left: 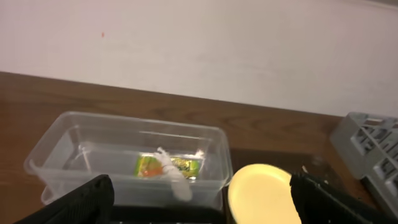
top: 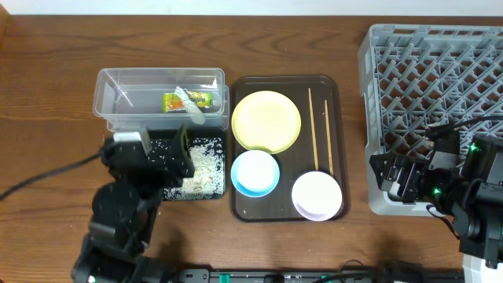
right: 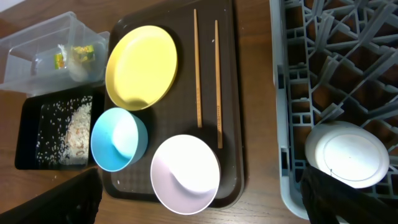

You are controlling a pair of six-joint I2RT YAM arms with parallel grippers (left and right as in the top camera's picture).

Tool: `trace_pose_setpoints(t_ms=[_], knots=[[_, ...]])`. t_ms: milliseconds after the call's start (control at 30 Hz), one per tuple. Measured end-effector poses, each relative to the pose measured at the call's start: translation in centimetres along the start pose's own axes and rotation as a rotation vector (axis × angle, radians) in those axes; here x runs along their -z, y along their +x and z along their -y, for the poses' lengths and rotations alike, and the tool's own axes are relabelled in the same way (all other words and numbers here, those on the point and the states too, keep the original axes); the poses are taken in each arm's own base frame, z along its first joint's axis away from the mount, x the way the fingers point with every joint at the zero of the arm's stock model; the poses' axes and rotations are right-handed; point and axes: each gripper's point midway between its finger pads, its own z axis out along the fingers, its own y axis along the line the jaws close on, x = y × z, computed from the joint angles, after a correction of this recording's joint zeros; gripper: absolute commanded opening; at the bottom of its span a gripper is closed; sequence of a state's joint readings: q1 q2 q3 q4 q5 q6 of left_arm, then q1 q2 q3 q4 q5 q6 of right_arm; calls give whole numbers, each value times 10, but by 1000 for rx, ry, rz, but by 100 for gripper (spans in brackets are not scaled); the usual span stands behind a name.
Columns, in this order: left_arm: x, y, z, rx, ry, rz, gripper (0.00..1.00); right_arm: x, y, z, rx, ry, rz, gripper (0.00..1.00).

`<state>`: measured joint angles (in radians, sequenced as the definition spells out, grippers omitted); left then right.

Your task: Sort waste into correct bins and load items into the dishwasher rack

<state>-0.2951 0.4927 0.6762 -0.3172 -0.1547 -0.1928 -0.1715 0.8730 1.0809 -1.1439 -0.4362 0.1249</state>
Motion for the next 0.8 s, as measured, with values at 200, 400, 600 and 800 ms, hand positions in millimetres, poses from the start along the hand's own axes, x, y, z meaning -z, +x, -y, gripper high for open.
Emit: trace_pose_setpoints(t_ms=[200,400,600,800], knots=[[8,15,-7,0,15,77,93,0,0,0,0,0,0,99],[10,32,-19,-2,-2,120,93,0,0,0,0,0,0,99],[11,50,-36,2,-44,153,93,0,0,0,0,0,0,99],[16,58,-46,13,-69,209,93,0,0,0,0,0,0,99]])
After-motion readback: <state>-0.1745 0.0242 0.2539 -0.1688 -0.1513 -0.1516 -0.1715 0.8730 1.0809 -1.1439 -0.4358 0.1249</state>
